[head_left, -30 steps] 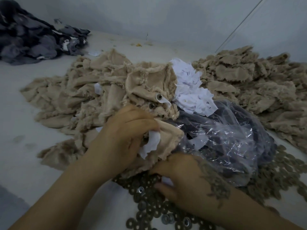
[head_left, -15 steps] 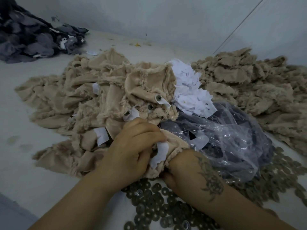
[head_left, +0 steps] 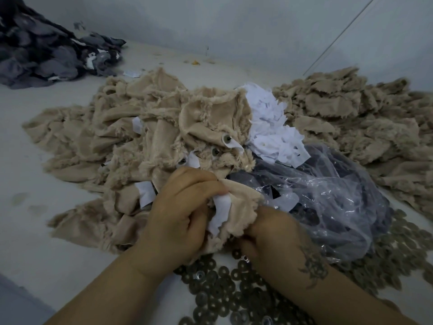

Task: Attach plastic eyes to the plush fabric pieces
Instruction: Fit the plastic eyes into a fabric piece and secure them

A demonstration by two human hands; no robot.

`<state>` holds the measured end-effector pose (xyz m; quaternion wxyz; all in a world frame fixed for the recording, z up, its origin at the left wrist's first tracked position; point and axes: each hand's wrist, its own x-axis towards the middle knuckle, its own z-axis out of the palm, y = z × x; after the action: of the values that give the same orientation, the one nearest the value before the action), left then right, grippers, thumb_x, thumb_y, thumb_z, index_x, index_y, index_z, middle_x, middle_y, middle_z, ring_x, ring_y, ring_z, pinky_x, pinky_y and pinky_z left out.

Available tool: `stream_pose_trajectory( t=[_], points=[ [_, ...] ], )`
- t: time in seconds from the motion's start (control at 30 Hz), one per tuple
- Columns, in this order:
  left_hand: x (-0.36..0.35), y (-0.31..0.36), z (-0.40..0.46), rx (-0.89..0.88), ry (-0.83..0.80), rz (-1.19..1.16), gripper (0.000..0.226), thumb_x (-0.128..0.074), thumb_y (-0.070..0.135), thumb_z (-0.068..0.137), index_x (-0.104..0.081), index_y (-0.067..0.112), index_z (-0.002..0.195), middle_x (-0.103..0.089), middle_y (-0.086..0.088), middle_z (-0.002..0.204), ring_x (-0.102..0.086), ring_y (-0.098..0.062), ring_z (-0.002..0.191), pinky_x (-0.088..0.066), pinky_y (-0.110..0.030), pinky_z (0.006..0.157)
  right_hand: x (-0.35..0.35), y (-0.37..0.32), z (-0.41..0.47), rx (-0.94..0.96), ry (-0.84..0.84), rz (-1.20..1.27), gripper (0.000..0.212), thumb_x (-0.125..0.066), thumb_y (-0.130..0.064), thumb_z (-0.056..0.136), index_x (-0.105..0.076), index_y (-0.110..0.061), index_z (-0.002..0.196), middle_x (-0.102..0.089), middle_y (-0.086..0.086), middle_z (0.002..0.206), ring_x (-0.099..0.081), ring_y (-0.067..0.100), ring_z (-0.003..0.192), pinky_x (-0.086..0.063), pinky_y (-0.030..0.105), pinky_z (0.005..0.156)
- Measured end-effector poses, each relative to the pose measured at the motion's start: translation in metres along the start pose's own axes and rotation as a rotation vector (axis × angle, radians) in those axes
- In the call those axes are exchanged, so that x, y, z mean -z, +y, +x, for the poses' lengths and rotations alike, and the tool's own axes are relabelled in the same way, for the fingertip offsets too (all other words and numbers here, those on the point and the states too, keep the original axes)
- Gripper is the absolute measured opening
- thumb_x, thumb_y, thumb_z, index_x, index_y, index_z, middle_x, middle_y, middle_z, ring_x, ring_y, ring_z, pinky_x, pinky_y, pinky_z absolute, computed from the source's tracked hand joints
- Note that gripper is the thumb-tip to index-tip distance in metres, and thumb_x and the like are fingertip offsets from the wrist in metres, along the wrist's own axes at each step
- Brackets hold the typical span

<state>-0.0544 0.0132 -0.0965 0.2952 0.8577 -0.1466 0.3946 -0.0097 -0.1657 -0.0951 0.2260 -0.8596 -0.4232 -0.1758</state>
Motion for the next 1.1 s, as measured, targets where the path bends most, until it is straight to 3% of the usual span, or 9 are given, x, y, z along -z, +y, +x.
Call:
stream_pose_trajectory(
  t=[0.07, 0.13, 0.23, 0.33, 0.53, 0.73, 0.9, 1.0, 1.1],
  points=[
    [0.003, 0.000, 0.000, 0.017, 0.012, -0.026, 0.033, -0.052, -0.018, 0.078, -0.070, -0.003, 0.101, -0.065, -0.009, 0.101, -0.059, -0.020, 0.094, -0.046, -0.027, 0.088, 0.009, 0.008, 0.003, -0.099, 0.016, 0.110, 0.015, -0.082, -0.014, 0.058, -0.076, -0.025, 0.066, -0.067, -0.009, 0.059, -0.058, 0.004, 0.051, -0.041, 0.006, 0.053],
    [0.003, 0.001, -0.001, -0.005, -0.020, -0.055, 0.031, -0.051, -0.016, 0.078, -0.071, -0.003, 0.099, -0.066, -0.010, 0.100, -0.059, -0.021, 0.094, -0.046, -0.031, 0.086, 0.015, 0.020, 0.008, -0.207, 0.097, 0.227, 0.016, -0.079, -0.007, 0.069, -0.075, -0.022, 0.073, -0.069, -0.008, 0.062, -0.063, 0.008, 0.060, -0.048, 0.012, 0.053],
    [0.000, 0.003, -0.003, -0.045, -0.107, -0.090, 0.027, -0.049, -0.005, 0.083, -0.071, -0.003, 0.099, -0.066, -0.010, 0.102, -0.058, -0.021, 0.098, -0.047, -0.036, 0.086, 0.012, 0.023, 0.007, -0.232, 0.076, 0.366, 0.062, -0.077, 0.010, 0.071, -0.068, -0.043, 0.103, -0.071, -0.026, 0.078, -0.067, 0.004, 0.077, -0.053, 0.020, 0.064],
    [-0.001, 0.004, -0.004, -0.055, -0.139, -0.103, 0.027, -0.049, -0.002, 0.084, -0.071, -0.003, 0.099, -0.066, -0.010, 0.103, -0.058, -0.020, 0.099, -0.047, -0.038, 0.085, 0.012, 0.020, 0.009, -0.139, 0.039, 0.329, 0.024, -0.073, -0.001, 0.070, -0.080, -0.022, 0.077, -0.072, -0.004, 0.067, -0.066, 0.012, 0.065, -0.052, 0.030, 0.058],
    [0.004, 0.009, -0.004, -0.006, 0.036, -0.138, 0.025, -0.048, 0.003, 0.087, -0.069, -0.004, 0.099, -0.062, -0.005, 0.102, -0.058, -0.020, 0.094, -0.046, -0.032, 0.084, 0.013, 0.014, 0.006, -0.024, -0.104, 0.225, 0.005, -0.071, -0.017, 0.071, -0.069, -0.019, 0.067, -0.062, -0.005, 0.067, -0.058, 0.012, 0.061, -0.050, 0.034, 0.052],
    [0.004, 0.011, -0.003, -0.008, 0.044, -0.145, 0.024, -0.047, 0.003, 0.084, -0.069, -0.006, 0.090, -0.062, -0.006, 0.096, -0.057, -0.019, 0.089, -0.047, -0.034, 0.079, 0.020, 0.016, 0.009, -0.034, -0.045, 0.181, 0.010, -0.072, -0.011, 0.063, -0.077, -0.016, 0.068, -0.069, -0.004, 0.062, -0.064, 0.014, 0.059, -0.053, 0.031, 0.052],
    [-0.003, 0.008, -0.005, -0.079, -0.077, -0.169, 0.023, -0.050, 0.001, 0.085, -0.071, -0.004, 0.093, -0.066, -0.011, 0.098, -0.059, -0.023, 0.092, -0.047, -0.040, 0.079, 0.024, 0.018, 0.012, -0.153, 0.176, 0.267, 0.023, -0.082, -0.002, 0.076, -0.082, -0.020, 0.090, -0.077, -0.007, 0.081, -0.068, 0.005, 0.081, -0.053, 0.016, 0.074],
    [-0.008, 0.007, -0.007, -0.127, -0.157, -0.170, 0.024, -0.053, -0.005, 0.083, -0.072, -0.002, 0.098, -0.067, -0.010, 0.102, -0.059, -0.023, 0.096, -0.046, -0.040, 0.081, 0.024, 0.013, 0.012, -0.262, 0.330, 0.366, 0.020, -0.083, -0.006, 0.077, -0.081, -0.023, 0.089, -0.071, -0.021, 0.078, -0.068, -0.006, 0.075, -0.051, 0.006, 0.067],
    [-0.012, 0.008, -0.007, -0.156, -0.183, -0.141, 0.024, -0.055, -0.004, 0.087, -0.072, -0.001, 0.103, -0.069, -0.010, 0.106, -0.060, -0.024, 0.099, -0.048, -0.037, 0.088, 0.022, 0.007, 0.014, -0.268, 0.368, 0.442, 0.022, -0.084, -0.006, 0.075, -0.079, -0.024, 0.086, -0.070, -0.024, 0.077, -0.068, -0.010, 0.072, -0.049, 0.003, 0.064]
  ],
)
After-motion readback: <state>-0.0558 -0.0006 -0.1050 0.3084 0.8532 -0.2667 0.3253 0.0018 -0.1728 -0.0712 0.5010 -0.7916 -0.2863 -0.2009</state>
